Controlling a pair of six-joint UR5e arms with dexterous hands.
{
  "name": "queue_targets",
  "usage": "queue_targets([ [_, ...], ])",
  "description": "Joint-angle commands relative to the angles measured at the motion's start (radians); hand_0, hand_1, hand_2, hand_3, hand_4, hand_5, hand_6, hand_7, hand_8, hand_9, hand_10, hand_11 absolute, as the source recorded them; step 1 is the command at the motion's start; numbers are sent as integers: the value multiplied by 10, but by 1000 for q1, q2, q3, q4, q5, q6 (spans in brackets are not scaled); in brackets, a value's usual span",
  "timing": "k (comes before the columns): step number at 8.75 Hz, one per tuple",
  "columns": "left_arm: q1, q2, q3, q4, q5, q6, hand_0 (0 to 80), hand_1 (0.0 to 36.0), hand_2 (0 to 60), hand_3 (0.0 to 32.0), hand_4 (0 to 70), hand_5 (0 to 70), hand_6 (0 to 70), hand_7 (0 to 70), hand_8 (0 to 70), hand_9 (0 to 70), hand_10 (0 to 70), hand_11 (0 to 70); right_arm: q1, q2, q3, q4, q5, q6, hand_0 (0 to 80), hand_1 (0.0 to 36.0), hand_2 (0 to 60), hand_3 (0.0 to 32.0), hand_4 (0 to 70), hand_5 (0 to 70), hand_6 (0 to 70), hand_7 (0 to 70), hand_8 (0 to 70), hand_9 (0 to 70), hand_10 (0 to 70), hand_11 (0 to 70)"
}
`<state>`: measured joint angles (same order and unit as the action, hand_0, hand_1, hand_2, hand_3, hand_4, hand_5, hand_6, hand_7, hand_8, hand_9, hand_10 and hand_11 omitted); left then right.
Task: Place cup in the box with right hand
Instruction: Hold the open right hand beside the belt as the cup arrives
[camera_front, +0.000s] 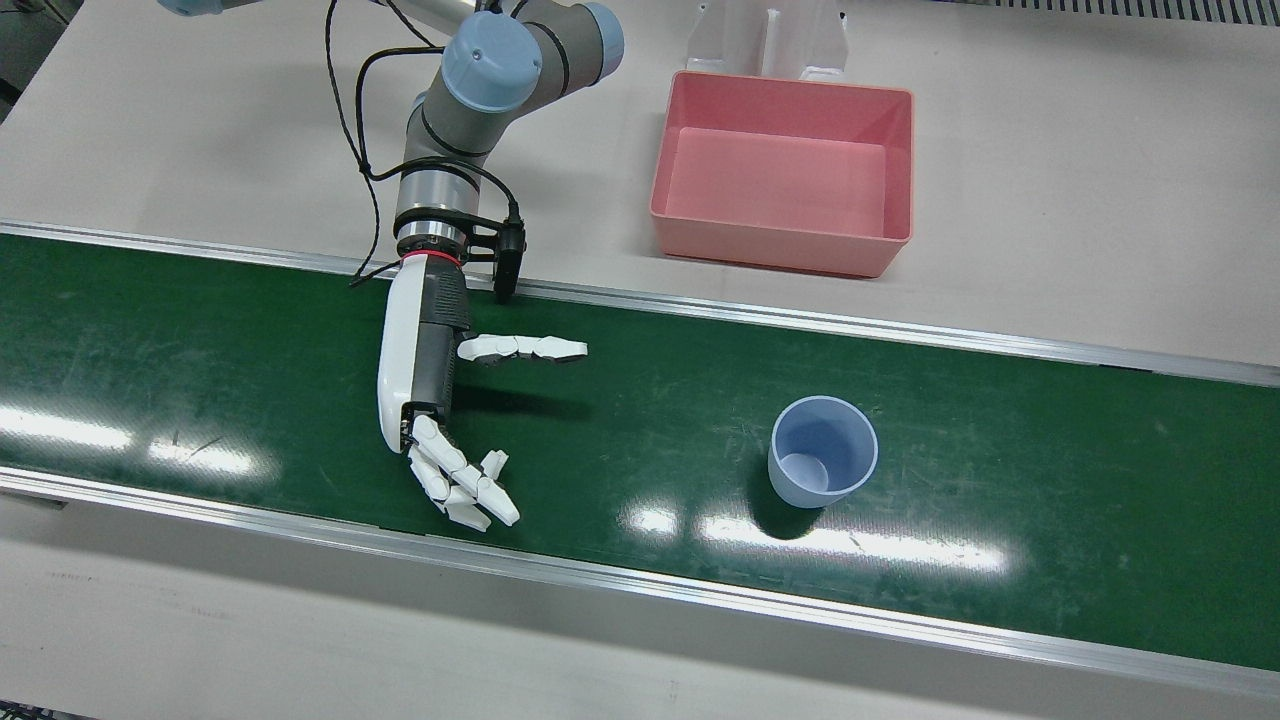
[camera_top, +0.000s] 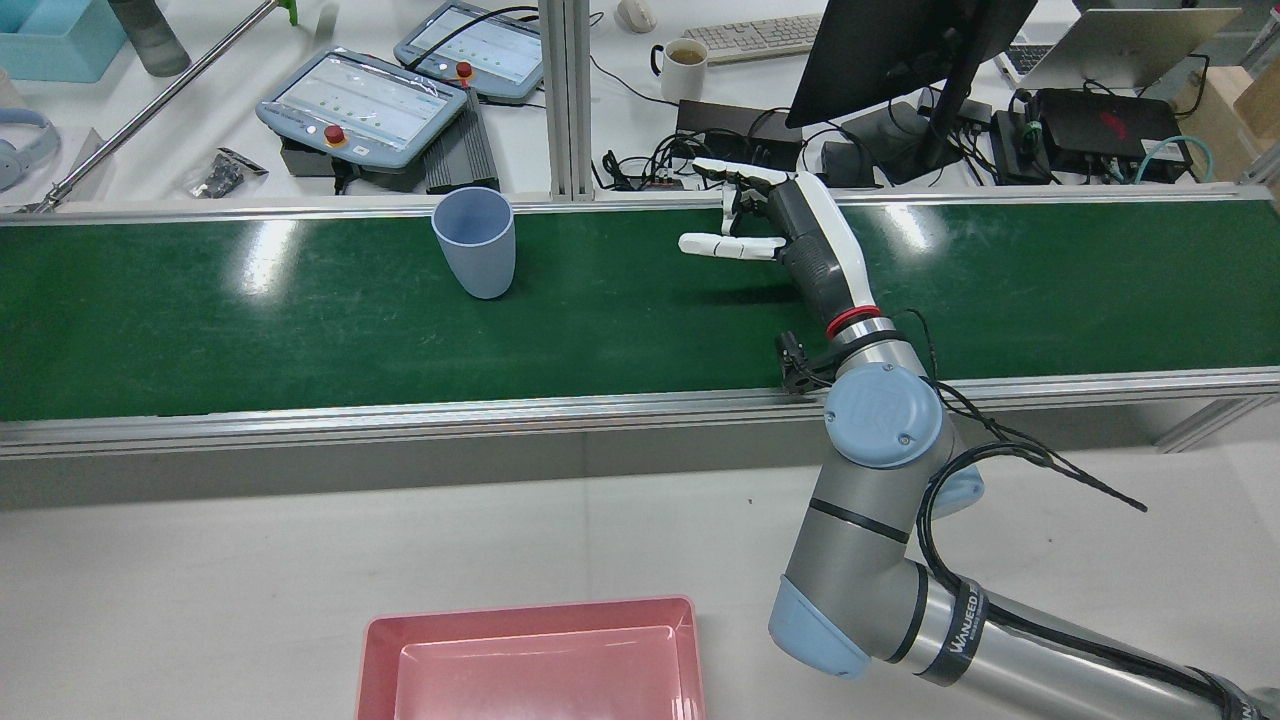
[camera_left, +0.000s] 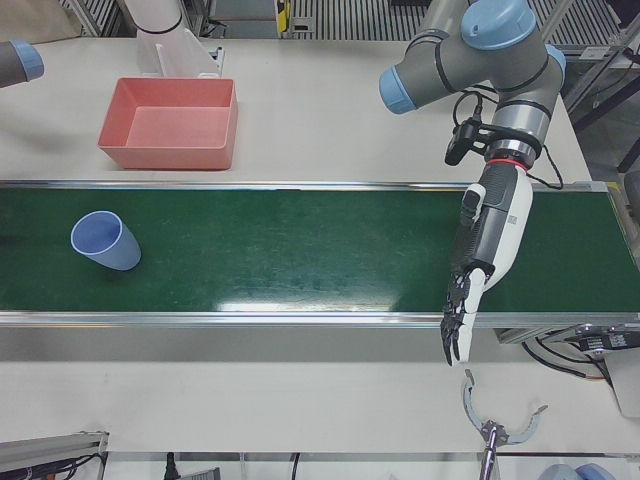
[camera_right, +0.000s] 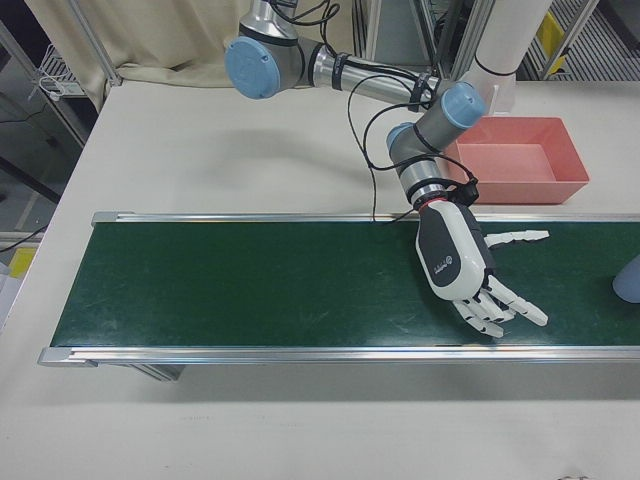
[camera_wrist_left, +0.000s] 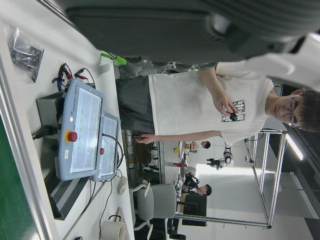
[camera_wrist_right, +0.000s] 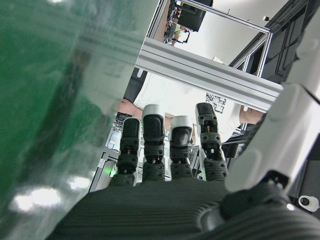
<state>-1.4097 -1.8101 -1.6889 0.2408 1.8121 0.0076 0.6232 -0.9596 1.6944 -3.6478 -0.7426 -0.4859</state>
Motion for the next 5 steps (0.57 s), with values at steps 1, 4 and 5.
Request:
queue_targets([
  [1, 0, 0, 0, 0, 1, -1, 0, 0, 0, 0, 0, 0, 0, 0, 0, 0, 0, 0, 0, 1, -2, 0, -4, -11, 430, 82, 85, 0, 178, 60, 318, 700, 371, 616, 180, 263],
  [4, 0, 0, 0, 0, 1, 0, 0, 0, 0, 0, 0, 0, 0, 0, 0, 0, 0, 0, -3, -1, -18, 0, -8, -13, 435, 85, 94, 0, 194, 60, 318, 700, 372, 617, 182, 265],
  [5, 0, 0, 0, 0, 1, 0, 0, 0, 0, 0, 0, 0, 0, 0, 0, 0, 0, 0, -5, 2, -21, 0, -8, -13, 434, 85, 96, 0, 195, 59, 318, 700, 371, 616, 180, 263],
])
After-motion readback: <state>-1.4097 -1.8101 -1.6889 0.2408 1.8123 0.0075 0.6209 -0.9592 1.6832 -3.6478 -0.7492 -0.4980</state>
